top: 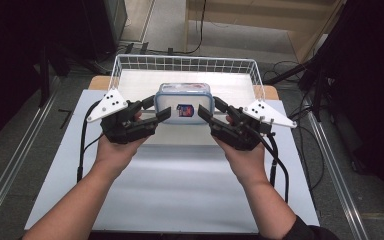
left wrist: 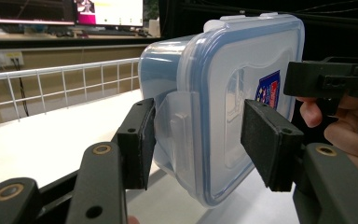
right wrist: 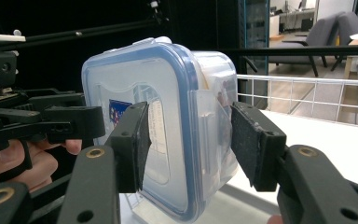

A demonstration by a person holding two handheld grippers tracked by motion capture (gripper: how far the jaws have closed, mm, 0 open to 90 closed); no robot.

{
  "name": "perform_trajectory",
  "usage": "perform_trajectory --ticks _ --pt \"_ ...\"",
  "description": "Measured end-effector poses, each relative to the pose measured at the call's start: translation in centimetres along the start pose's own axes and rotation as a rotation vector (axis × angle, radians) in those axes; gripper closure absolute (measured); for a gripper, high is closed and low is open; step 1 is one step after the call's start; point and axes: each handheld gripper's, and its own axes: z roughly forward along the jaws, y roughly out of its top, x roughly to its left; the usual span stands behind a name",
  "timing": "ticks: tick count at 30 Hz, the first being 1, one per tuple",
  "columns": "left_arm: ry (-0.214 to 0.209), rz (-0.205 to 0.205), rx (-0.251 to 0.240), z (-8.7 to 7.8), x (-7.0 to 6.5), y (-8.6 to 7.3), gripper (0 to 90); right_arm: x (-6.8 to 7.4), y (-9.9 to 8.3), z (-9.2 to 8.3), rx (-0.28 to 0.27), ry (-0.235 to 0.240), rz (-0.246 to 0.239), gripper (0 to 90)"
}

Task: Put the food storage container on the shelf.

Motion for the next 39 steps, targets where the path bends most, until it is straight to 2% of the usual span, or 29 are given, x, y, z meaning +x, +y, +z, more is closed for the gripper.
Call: perform_trajectory --ticks 8,13,17,19,21,22,25,31,36,39 --pt "0.003 -0.020 0.022 1.6 1.7 1.1 46.5 -1.5 1.1 2.0 0.016 -0.013 0.012 48.5" --pt "0.001 0.011 0.017 2.4 2.4 1.4 46.5 -2.3 1.2 2.6 0.011 -0.017 0.024 48.4" --pt "-0.006 -0.004 0.027 2.8 3.0 1.1 46.5 -2.7 1.0 3.1 0.020 -0.025 0.033 48.4" --pt "-0.010 -0.020 0.040 2.9 3.2 1.1 46.5 -2.9 1.1 3.3 0.032 -0.022 0.039 48.4" --pt "-0.021 -0.054 0.064 3.1 3.5 1.2 46.6 -3.0 1.2 3.4 0.054 -0.021 0.054 48.6" --pt "-0.029 -0.081 0.082 3.2 3.7 1.3 46.6 -3.1 1.3 3.4 0.066 -0.020 0.065 48.8" --pt "-0.041 -0.114 0.120 3.4 4.1 1.6 46.6 -3.7 1.6 3.7 0.114 -0.006 0.125 49.8" --pt "-0.066 -0.181 0.155 3.6 4.6 1.7 47.6 -4.2 1.7 3.8 0.157 0.002 0.192 50.3" --pt "-0.075 -0.223 0.169 3.5 5.0 1.8 48.9 -4.7 1.7 3.9 0.188 0.028 0.259 51.1" --pt "-0.074 -0.223 0.189 3.6 5.1 1.7 48.9 -4.9 1.6 4.0 0.201 0.028 0.262 51.1"
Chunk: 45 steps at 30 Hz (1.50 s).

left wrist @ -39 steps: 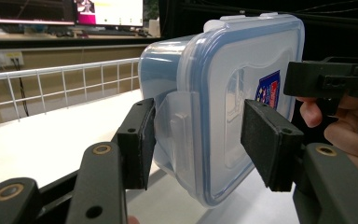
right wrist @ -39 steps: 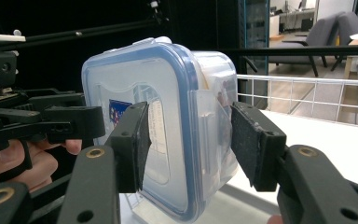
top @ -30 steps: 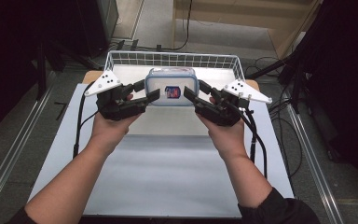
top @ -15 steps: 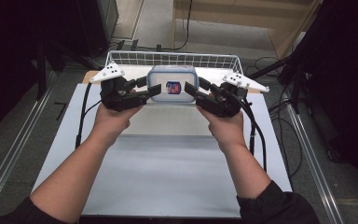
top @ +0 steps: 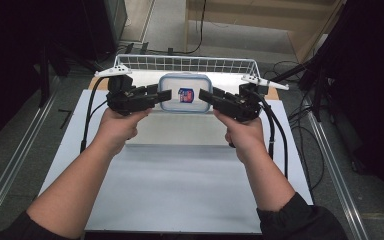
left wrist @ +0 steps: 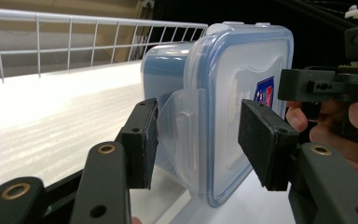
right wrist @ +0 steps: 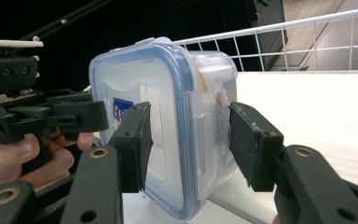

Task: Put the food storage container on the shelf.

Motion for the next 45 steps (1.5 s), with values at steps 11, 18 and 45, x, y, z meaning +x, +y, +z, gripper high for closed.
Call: perform_trajectory --ticks 11,18,45 --pt "0.014 -0.011 -0.009 0.5 0.2 0.1 48.2 -0.7 -0.1 0.4 0.016 -0.001 0.036 50.7" --pt "0.028 0.001 -0.007 0.8 0.2 0.3 48.0 -1.0 0.0 0.7 0.017 -0.011 0.038 49.3" --pt "0.049 0.003 -0.025 1.4 0.8 0.6 48.3 -2.5 0.6 1.1 0.009 -0.060 0.053 58.8"
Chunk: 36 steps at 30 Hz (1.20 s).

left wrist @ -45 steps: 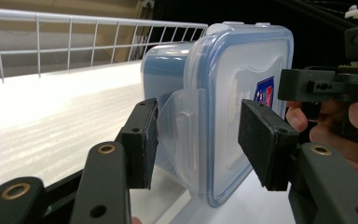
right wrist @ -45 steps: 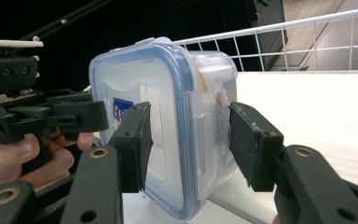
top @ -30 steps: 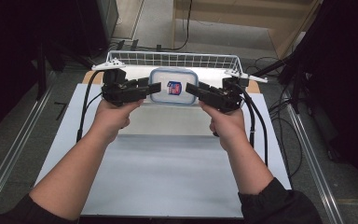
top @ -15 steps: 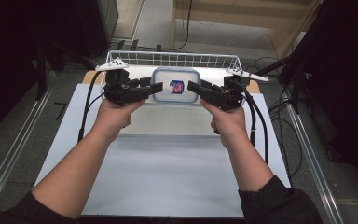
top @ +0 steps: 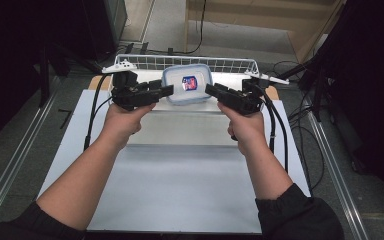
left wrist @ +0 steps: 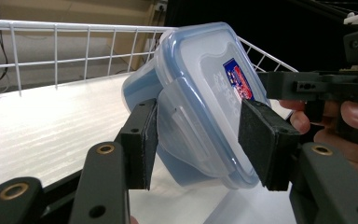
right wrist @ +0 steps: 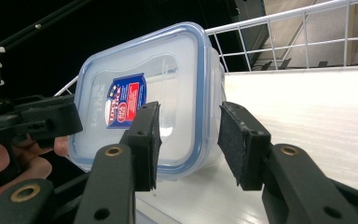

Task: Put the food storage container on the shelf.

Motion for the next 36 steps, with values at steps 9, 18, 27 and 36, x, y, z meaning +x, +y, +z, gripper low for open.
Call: perform_trajectory --ticks 9,18,27,36 --pt "0.017 -0.006 -0.007 0.0 0.4 0.2 46.5 0.6 -0.4 0.2 0.015 0.002 -0.025 59.9" --pt "0.007 -0.019 -0.008 0.4 0.5 0.2 41.3 1.1 -1.0 -0.4 0.019 -0.002 -0.040 62.5" --pt "0.004 -0.017 0.003 1.1 0.2 0.1 37.4 0.9 -1.0 -1.2 0.011 -0.007 -0.042 63.4" --pt "0.024 -0.013 0.006 1.4 -0.1 0.3 34.4 1.0 -1.0 -1.4 0.010 -0.005 -0.046 63.5"
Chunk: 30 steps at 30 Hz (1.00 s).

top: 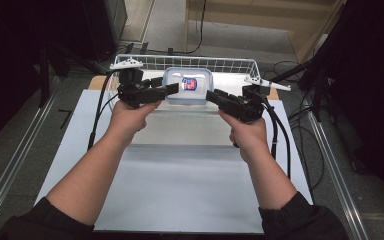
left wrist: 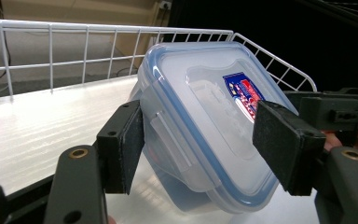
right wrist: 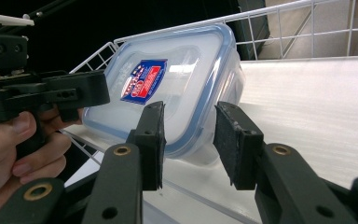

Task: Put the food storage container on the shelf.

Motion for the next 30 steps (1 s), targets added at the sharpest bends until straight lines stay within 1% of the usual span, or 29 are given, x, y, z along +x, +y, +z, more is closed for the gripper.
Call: perform_trajectory --ticks 2,5,11,14,16,18,19,20,21,23,25,27,28,30 --pt "0.022 -0.001 -0.004 -0.1 0.0 0.0 33.2 0.1 0.0 -0.1 -0.005 0.004 0.002 63.6" --pt "0.037 0.000 -0.005 -0.3 0.1 0.1 31.8 0.1 0.0 -0.1 -0.002 0.004 -0.004 63.7" --pt "0.041 0.011 -0.015 -0.7 -0.1 0.1 32.9 0.0 0.1 -0.3 -0.009 0.002 0.002 63.8" --pt "0.050 0.036 -0.023 -1.0 -0.5 0.0 37.6 0.1 0.1 -0.4 -0.009 0.005 -0.004 65.2" --pt "0.058 0.041 -0.026 -1.1 -0.7 -0.2 38.5 0.2 0.1 -0.5 -0.014 0.001 -0.012 67.7" --pt "0.073 0.042 -0.036 -1.3 -0.8 -0.4 40.1 0.3 0.1 -0.7 -0.033 -0.014 -0.028 72.9" --pt "0.076 0.043 -0.035 -1.4 -0.8 -0.4 41.5 0.3 0.1 -0.8 -0.040 -0.016 -0.028 75.7" --pt "0.081 0.052 -0.034 -1.5 -0.8 -0.5 42.5 0.2 0.1 -0.8 -0.041 -0.021 -0.030 78.2" --pt "0.096 0.061 -0.043 -1.7 -0.9 -0.6 46.0 0.2 0.1 -0.8 -0.038 -0.024 -0.027 80.7" --pt "0.101 0.070 -0.056 -2.2 -0.9 -0.8 53.9 0.2 0.1 -0.9 -0.040 -0.040 -0.043 85.3" --pt "0.113 0.083 -0.068 -2.6 -1.1 -1.0 59.9 0.1 0.1 -1.0 -0.046 -0.047 -0.047 87.7" --pt "0.109 0.087 -0.080 -3.0 -1.3 -1.2 67.4 0.1 0.0 -0.9 -0.046 -0.053 -0.052 88.2" --pt "0.107 0.098 -0.082 -3.1 -1.5 -1.3 73.7 0.1 0.0 -0.9 -0.043 -0.055 -0.050 88.2" --pt "0.102 0.127 -0.085 -3.3 -2.1 -1.5 80.6 0.1 -0.1 -0.8 -0.040 -0.054 -0.049 88.2"
